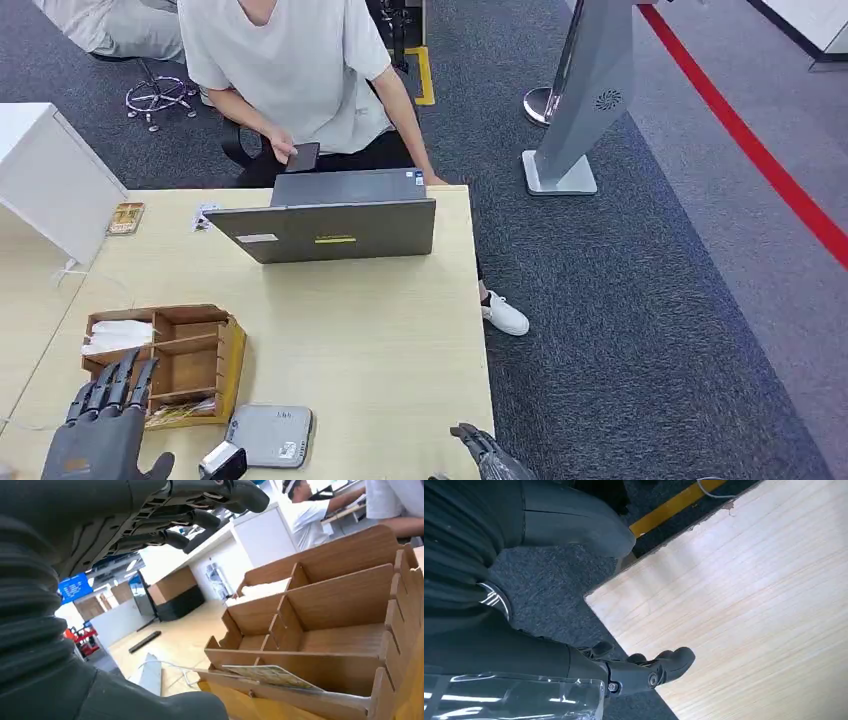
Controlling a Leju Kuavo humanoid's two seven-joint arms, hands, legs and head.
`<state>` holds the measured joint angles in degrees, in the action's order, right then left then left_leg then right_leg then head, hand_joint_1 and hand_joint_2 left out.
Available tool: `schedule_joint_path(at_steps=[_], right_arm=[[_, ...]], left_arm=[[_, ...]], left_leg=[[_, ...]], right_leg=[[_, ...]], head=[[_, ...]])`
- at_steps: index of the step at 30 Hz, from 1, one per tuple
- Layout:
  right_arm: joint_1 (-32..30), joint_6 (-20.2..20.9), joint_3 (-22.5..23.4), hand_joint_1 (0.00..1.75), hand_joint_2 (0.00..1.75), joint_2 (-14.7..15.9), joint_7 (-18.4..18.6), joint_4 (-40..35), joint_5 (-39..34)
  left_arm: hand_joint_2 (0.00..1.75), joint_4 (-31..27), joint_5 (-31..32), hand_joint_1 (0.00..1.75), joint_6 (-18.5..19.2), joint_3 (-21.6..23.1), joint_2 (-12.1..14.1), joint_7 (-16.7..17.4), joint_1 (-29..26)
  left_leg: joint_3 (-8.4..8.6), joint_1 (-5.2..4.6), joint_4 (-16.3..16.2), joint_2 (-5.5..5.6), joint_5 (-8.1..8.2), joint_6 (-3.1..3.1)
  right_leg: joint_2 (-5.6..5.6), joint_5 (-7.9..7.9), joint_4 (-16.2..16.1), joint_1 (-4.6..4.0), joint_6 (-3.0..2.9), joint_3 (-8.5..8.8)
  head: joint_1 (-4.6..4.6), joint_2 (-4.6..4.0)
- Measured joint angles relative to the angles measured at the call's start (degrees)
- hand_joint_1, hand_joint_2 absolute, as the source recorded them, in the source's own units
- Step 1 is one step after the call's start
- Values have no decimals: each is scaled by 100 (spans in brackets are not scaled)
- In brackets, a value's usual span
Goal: Pass the card to the sensor for recognition and then transmit it.
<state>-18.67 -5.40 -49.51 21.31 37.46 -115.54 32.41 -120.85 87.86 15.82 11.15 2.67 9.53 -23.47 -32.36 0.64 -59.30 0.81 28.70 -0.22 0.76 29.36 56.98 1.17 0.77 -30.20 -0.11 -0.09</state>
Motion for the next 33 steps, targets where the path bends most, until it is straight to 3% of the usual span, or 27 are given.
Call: schedule_joint_path(at_steps=[7,11,14,18,20,22,23,24,26,27,29,31,33], right_arm=[[0,2,0,0,175,0,0,0,0],[2,50,7,0,175,0,0,-2,0],[16,138,20,0,175,-7,0,-2,-24],[-34,399,86,0,175,-66,0,-4,74],[-378,691,382,0,175,-342,-17,-4,293],[-917,1251,1254,0,175,-1015,-548,274,1033],[-1033,1452,1738,0,175,-1297,-1102,651,1445],[-1083,1554,2350,0,175,-1578,-1765,1216,1858],[-953,1473,3510,0,175,-1987,-3560,2170,2899],[-736,1464,4137,0,175,-2182,-3968,2661,3406],[-431,1410,5559,0,175,-2510,-4451,3746,4359],[-368,1359,6354,0,175,-2621,-4715,4316,4722],[-189,1348,7083,0,175,-2899,-4855,4862,4953]], left_arm=[[175,5,0,0,0,-11,-20,-9,1],[175,105,5,0,0,-77,-179,-13,49],[175,341,5,0,61,-74,-265,417,292],[175,493,7,0,171,-74,-280,552,418],[175,507,7,0,170,-83,-289,590,399],[175,505,7,0,140,-221,-317,443,244],[175,503,7,0,124,-324,-333,338,167],[175,490,7,0,109,-432,-354,249,118],[175,437,7,0,103,-560,-387,184,59],[175,431,7,0,103,-588,-398,168,51],[175,420,7,0,105,-643,-429,161,37],[175,413,7,0,122,-654,-442,183,-20],[175,411,7,0,153,-700,-466,244,-36]], left_leg=[[0,0,0,0,0,0],[0,0,0,1,0,0],[1,1,0,1,-3,4],[4,1,-1,1,-3,4],[1,1,0,17,-2,4],[-1,9,10,22,-2,6],[-2,12,11,14,2,12],[-1,12,11,13,2,12],[13,15,21,13,1,14],[23,16,21,14,5,18],[29,10,18,72,2,9],[8,4,16,118,-15,-8],[-10,-3,16,93,-20,-1]], right_leg=[[0,0,0,0,0,0],[-1,0,0,0,0,0],[-1,0,1,-1,0,0],[-1,0,-1,0,0,-13],[-18,6,-1,-1,1,-10],[-23,9,-1,-10,-7,4],[-15,8,-1,-13,-9,3],[-12,8,-1,-14,-9,2],[-14,5,-13,-17,-12,14],[-20,11,-19,-18,-15,13],[-66,40,-23,1,5,33],[-117,26,-22,9,4,27],[-98,0,-18,6,-4,15]], head=[[0,0],[0,0],[0,0],[-2,0],[0,0],[-7,0],[-4,0],[4,0],[28,0],[29,0],[31,0],[-9,0],[-39,0]])
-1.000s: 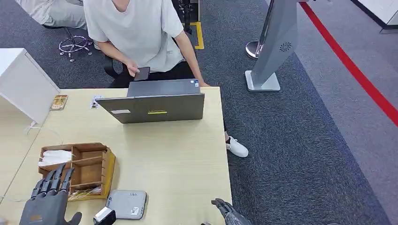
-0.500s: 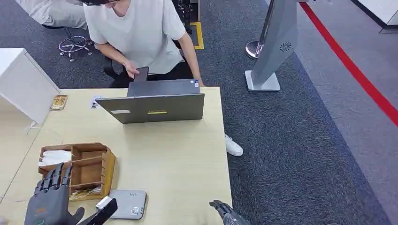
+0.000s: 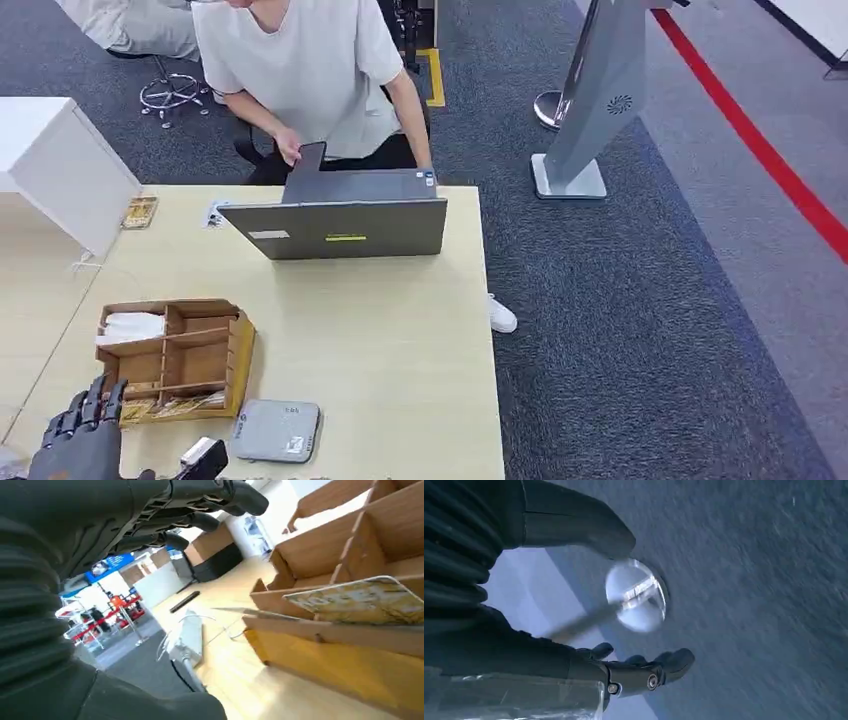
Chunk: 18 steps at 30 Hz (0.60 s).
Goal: Pass the card to the sensor for recognition and then transmit it.
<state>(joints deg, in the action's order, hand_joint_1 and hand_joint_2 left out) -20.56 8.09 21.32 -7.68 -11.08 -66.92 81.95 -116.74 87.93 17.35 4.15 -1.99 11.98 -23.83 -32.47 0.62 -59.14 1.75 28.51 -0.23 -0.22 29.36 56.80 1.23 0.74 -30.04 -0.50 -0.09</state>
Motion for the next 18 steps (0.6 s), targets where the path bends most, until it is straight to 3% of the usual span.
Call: schedule_joint_path(at_steps=[8,12,18], right_arm=[[370,251,1648,0,175,-774,-229,725,535],[475,315,2081,0,175,-924,-323,823,566],[477,321,2313,0,175,-957,-350,926,566]], left_arm=[[175,-83,0,0,68,-50,-68,96,-50],[175,-162,0,0,122,-55,-94,138,-95],[175,-210,0,0,148,-57,-109,131,-111]], left_leg=[[10,3,2,-26,-2,5],[10,5,3,-28,-2,6],[9,4,3,-27,-2,6]], right_leg=[[29,3,10,-7,-4,-10],[31,4,10,-9,-4,-20],[30,5,9,-8,-4,-18]], head=[[31,2],[33,2],[41,0]])
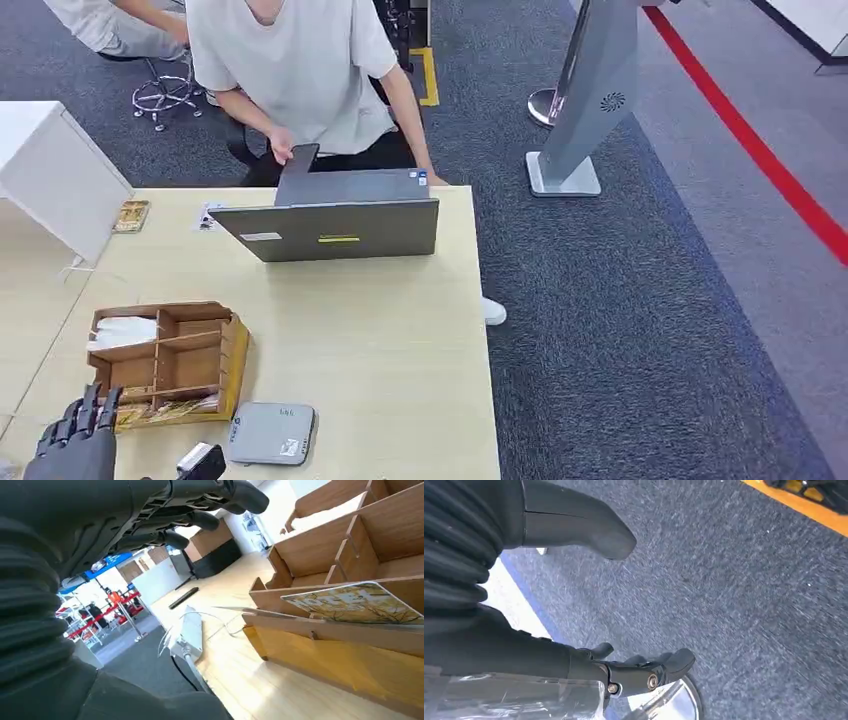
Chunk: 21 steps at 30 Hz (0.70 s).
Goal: Pass the card to the sensor for recognition and then transmit it.
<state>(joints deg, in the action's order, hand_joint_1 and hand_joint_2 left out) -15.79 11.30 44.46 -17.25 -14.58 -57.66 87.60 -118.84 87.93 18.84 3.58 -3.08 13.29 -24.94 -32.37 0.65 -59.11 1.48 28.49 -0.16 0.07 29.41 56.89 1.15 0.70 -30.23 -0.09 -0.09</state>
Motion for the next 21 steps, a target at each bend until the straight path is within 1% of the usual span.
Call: schedule_joint_path(at_steps=[3,10,18,21], right_arm=[[5,-7,29,0,175,0,0,42,0],[15,-9,57,0,175,0,0,120,0],[30,-33,55,0,175,0,7,190,0],[34,-33,55,0,175,0,7,210,0]], left_arm=[[175,0,0,0,-2,-2,0,-13,0],[175,2,0,0,-24,-33,13,109,31],[175,4,0,0,-85,-140,37,79,84],[175,11,0,0,-164,-157,41,35,98]], left_leg=[[1,0,0,0,0,0],[2,0,0,0,-1,0],[2,0,0,0,-1,1],[2,0,0,0,-1,1]], right_leg=[[0,0,0,0,0,1],[0,-1,0,0,0,1],[0,-1,0,0,0,1],[0,-1,0,0,0,1]], head=[[0,2],[0,2],[0,2],[0,0]])
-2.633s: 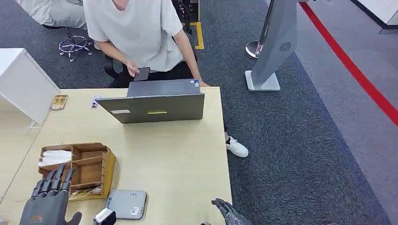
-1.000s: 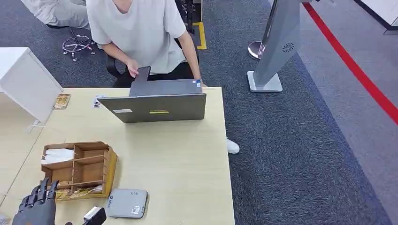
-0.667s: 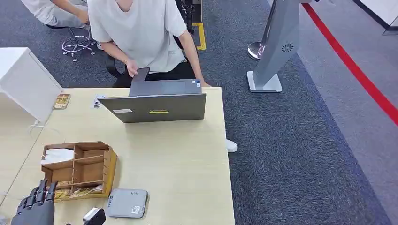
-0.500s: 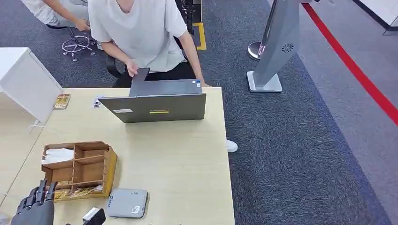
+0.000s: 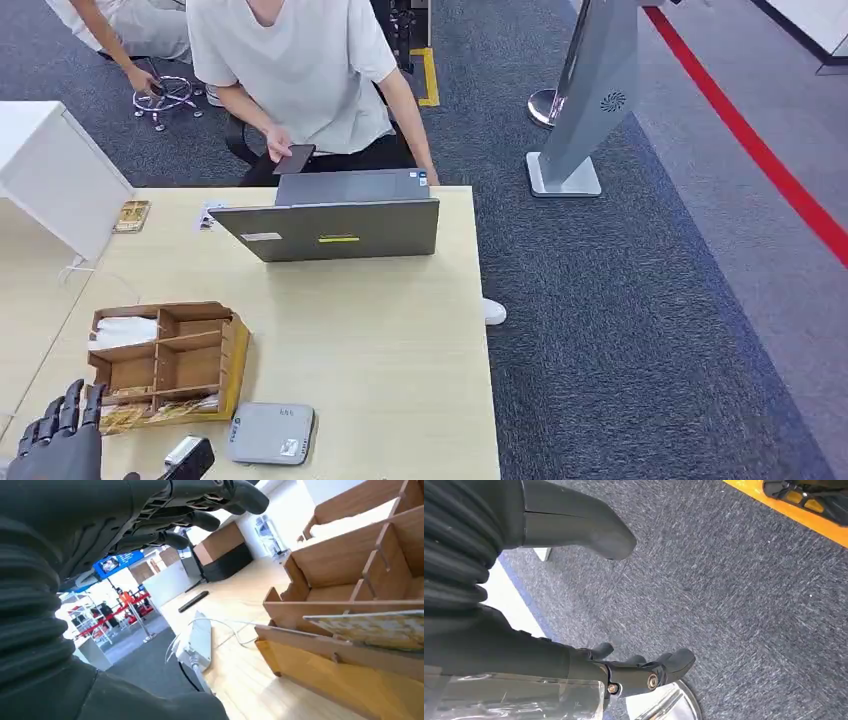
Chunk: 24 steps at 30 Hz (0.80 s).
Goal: Pass the card to the sensor for recognition and then transmit it.
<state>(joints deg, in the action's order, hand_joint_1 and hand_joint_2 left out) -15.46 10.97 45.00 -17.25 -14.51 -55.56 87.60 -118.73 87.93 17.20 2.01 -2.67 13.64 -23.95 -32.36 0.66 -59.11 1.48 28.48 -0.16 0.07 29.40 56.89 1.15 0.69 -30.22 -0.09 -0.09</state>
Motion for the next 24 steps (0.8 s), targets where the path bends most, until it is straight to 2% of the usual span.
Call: schedule_joint_path(at_steps=[24], right_arm=[[4,24,-18,0,175,0,-42,18,0]], left_arm=[[175,300,0,0,-376,-7,123,-4,278]], left_leg=[[2,0,0,-1,0,0]], right_leg=[[1,0,0,0,0,-1]], head=[[0,0]])
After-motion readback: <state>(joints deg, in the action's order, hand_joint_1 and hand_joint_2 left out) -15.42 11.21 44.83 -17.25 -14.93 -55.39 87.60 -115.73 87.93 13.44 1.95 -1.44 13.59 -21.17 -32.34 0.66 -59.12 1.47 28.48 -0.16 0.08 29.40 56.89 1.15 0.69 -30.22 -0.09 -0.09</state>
